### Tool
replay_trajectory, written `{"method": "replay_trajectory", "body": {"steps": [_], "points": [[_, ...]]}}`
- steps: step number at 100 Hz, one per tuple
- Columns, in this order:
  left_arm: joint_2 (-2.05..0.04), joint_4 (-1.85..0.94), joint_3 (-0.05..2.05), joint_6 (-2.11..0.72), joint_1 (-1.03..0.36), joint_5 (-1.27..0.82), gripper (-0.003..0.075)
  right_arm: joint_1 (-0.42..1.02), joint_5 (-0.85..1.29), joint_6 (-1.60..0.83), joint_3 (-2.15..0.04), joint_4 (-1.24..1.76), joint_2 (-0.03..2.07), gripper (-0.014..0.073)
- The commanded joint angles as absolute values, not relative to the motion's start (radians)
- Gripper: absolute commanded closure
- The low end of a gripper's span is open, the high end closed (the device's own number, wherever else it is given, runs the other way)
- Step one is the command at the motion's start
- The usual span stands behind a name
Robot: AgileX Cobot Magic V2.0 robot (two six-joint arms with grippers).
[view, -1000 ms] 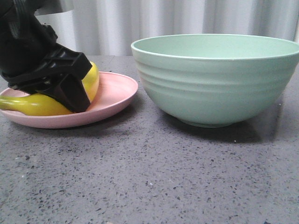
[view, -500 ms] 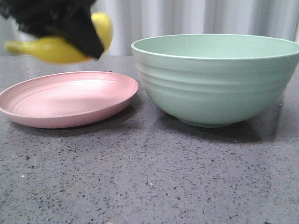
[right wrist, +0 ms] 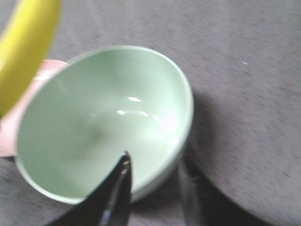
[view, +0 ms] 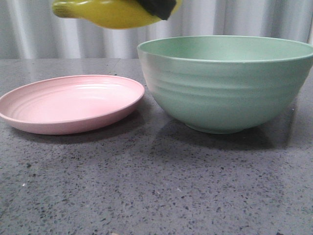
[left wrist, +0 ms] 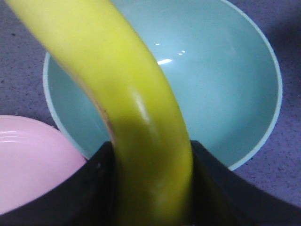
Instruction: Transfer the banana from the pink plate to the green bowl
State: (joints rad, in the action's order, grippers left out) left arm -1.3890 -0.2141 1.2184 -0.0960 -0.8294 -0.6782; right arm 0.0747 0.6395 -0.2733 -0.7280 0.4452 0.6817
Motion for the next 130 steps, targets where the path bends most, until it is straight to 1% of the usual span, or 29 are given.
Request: {"method": "replay_trajectory", "body": {"steps": [1, 8, 15, 31, 54, 86, 94, 101, 102, 103, 106, 112, 120, 125, 126, 130], "points": [[-1.359, -0.266, 1.254, -0.099, -0.841, -0.608, 0.0566, 0.101, 0.602, -0.276, -0.831, 0.526, 0.751, 0.0230], [-1.359, -0.271, 1.254, -0.099, -0.847, -0.608, 0.0566, 0.127, 0.613, -0.276, -0.882, 0.575, 0.808, 0.0163], [-1.360, -0.271, 1.254, -0.101, -0.853, -0.608, 0.0566, 0.158, 0.613, -0.276, -0.922, 0.639, 0.863, 0.0138], [-1.364, -0.289, 1.254, -0.129, -0.857, -0.608, 0.0566, 0.223, 0.611, -0.276, -0.995, 0.771, 0.998, 0.0138], [-1.384, -0.298, 1.254, -0.135, -0.896, -0.617, 0.0566, 0.231, 0.616, -0.276, -1.058, 0.934, 1.145, 0.0138], [-1.393, -0.298, 1.254, -0.135, -0.907, -0.613, 0.0566, 0.231, 0.622, -0.276, -1.061, 1.037, 1.214, 0.0146], [-1.393, -0.300, 1.254, -0.135, -0.907, -0.609, 0.0565, 0.231, 0.622, -0.276, -1.061, 1.050, 1.214, 0.0195], [-1.393, -0.300, 1.254, -0.135, -0.907, -0.597, 0.0560, 0.231, 0.622, -0.276, -1.061, 1.050, 1.216, 0.0279], [-1.393, -0.300, 1.254, -0.135, -0.907, -0.594, 0.0560, 0.231, 0.622, -0.276, -1.061, 1.050, 1.216, 0.0308], [-1.393, -0.300, 1.254, -0.135, -0.907, -0.592, 0.0560, 0.231, 0.624, -0.276, -1.061, 1.050, 1.216, 0.0308], [-1.393, -0.300, 1.254, -0.135, -0.907, -0.585, 0.0559, 0.231, 0.624, -0.276, -1.061, 1.050, 1.216, 0.0354], [-1.393, -0.300, 1.254, -0.135, -0.907, -0.574, 0.0543, 0.231, 0.624, -0.276, -1.061, 1.050, 1.216, 0.0415], [-1.393, -0.300, 1.254, -0.135, -0.907, -0.569, 0.0475, 0.231, 0.628, -0.276, -1.061, 1.050, 1.216, 0.0470], [-1.393, -0.300, 1.254, -0.135, -0.907, -0.569, 0.0411, 0.231, 0.633, -0.276, -1.061, 1.050, 1.216, 0.0484], [-1.393, -0.300, 1.254, -0.135, -0.907, -0.569, 0.0411, 0.231, 0.633, -0.276, -1.061, 1.050, 1.216, 0.0485], [-1.393, -0.300, 1.254, -0.135, -0.907, -0.569, 0.0369, 0.231, 0.633, -0.276, -1.061, 1.050, 1.216, 0.0491]]}}
